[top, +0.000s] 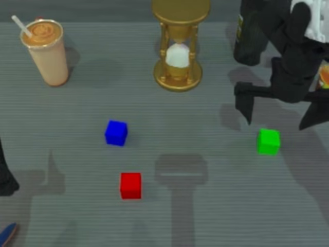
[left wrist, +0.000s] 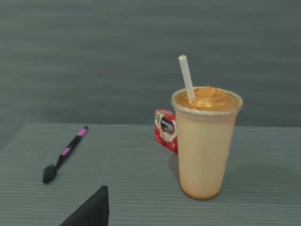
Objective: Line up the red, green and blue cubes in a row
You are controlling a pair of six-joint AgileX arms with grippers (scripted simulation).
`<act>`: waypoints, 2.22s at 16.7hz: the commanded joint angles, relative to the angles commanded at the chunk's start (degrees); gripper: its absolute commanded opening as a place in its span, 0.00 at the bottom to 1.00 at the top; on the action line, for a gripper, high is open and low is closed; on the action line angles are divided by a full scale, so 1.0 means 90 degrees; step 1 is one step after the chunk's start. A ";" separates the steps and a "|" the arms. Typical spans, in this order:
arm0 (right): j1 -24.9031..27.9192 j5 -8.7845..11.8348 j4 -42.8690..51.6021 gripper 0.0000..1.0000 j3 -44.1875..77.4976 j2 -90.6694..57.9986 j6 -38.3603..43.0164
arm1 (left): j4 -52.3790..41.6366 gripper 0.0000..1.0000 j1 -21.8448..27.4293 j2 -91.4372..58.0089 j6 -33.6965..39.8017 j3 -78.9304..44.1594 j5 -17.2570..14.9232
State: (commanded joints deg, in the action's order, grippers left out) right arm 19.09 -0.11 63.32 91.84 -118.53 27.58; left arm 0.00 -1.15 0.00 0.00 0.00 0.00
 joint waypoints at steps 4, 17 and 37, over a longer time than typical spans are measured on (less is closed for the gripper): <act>-0.0035 0.0001 -0.0014 1.00 -0.0018 0.0017 -0.0007 | 0.0000 1.00 0.0000 0.0000 0.0000 0.0000 0.0000; 0.0009 -0.0006 -0.1748 1.00 -0.1049 -0.0699 0.0019 | 0.0000 1.00 0.0000 0.0000 0.0000 0.0000 0.0000; 0.0009 -0.0006 -0.1748 0.00 -0.1049 -0.0699 0.0019 | 0.0000 1.00 0.0000 0.0000 0.0000 0.0000 0.0000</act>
State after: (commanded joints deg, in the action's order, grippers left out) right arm 19.17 -0.16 47.58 82.40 -124.82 27.75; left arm 0.00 -1.15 0.00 0.00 0.00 0.00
